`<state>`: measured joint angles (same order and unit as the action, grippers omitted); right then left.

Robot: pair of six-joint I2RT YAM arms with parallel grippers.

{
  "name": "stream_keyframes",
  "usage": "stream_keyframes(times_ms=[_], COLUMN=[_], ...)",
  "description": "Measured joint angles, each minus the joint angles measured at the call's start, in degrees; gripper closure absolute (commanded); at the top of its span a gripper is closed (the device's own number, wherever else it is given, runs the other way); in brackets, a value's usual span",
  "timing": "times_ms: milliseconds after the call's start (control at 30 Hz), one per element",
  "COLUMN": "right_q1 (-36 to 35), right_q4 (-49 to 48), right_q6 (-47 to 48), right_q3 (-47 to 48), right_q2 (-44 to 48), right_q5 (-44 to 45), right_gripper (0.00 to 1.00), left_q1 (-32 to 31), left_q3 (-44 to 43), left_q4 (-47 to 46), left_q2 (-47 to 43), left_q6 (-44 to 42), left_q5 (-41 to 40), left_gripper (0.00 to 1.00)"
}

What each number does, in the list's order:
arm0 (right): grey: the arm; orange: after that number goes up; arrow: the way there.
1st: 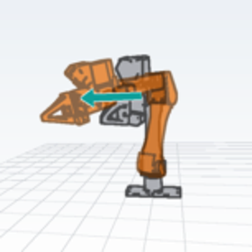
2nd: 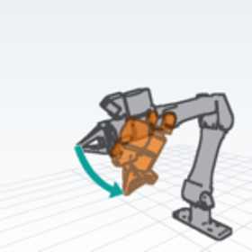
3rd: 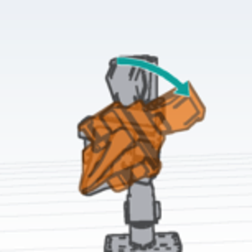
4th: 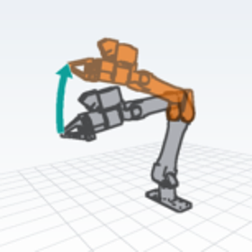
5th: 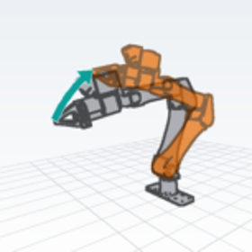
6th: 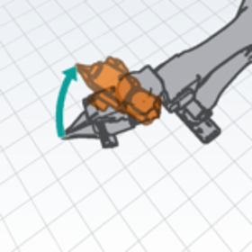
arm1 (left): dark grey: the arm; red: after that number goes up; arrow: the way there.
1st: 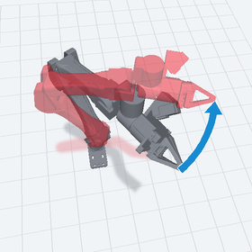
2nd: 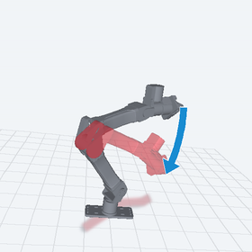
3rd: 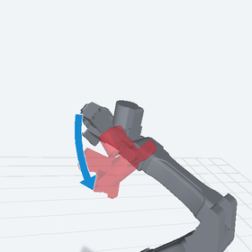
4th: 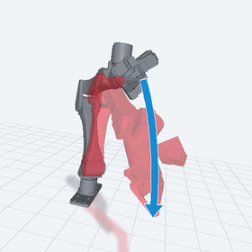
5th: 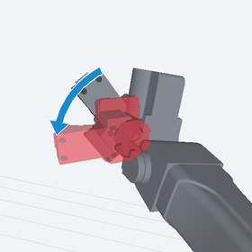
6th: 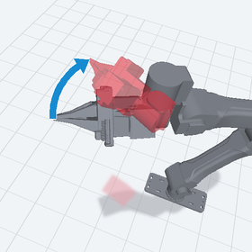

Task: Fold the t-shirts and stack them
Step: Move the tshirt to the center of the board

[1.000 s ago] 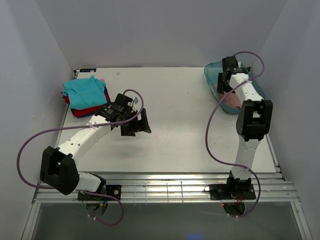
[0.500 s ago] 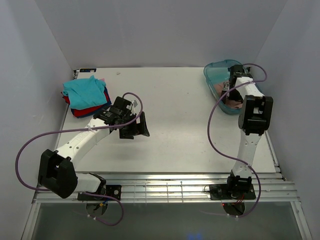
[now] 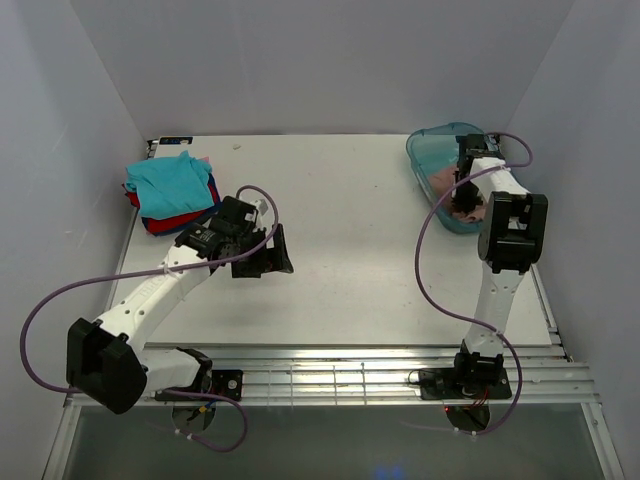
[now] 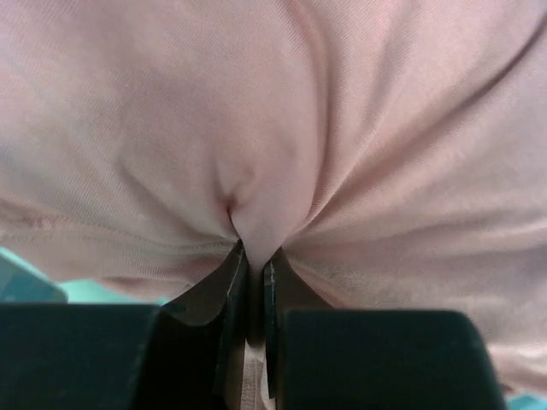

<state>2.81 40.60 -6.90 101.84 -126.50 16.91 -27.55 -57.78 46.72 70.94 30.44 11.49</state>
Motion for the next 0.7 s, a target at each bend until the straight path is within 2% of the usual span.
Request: stream_keyframes(times_ms=[200, 333, 533, 700], right_q1=[-0.46, -2.71, -12.17, -19.74], right_q4=[4.87, 9.35, 12.11, 14.99], right_q6=[0.00, -0.17, -1.70, -4.83], right_q3=[-1.14, 4.42, 13.14, 17.51], right_q2=[9.07, 20.06, 35.32, 39.98], right_q5=[-2.19, -3.56, -7.78, -15.23], right_gripper=[0.92, 0.92, 0.92, 0.92], left_q1=[0.00, 0.00, 0.00, 0.00], left_q3=[0.28, 0.31, 0.31, 0.68], left_q4=[0.50, 0.37, -0.09, -0.57], left_q2=[-1.99, -2.10, -2.12, -3.96], left_q6=[0.00, 0.00, 0.35, 1.38], left_q5=[-1.29, -1.66, -1.84, -2.84], left_gripper=[0.02, 0.02, 0.02, 0.02])
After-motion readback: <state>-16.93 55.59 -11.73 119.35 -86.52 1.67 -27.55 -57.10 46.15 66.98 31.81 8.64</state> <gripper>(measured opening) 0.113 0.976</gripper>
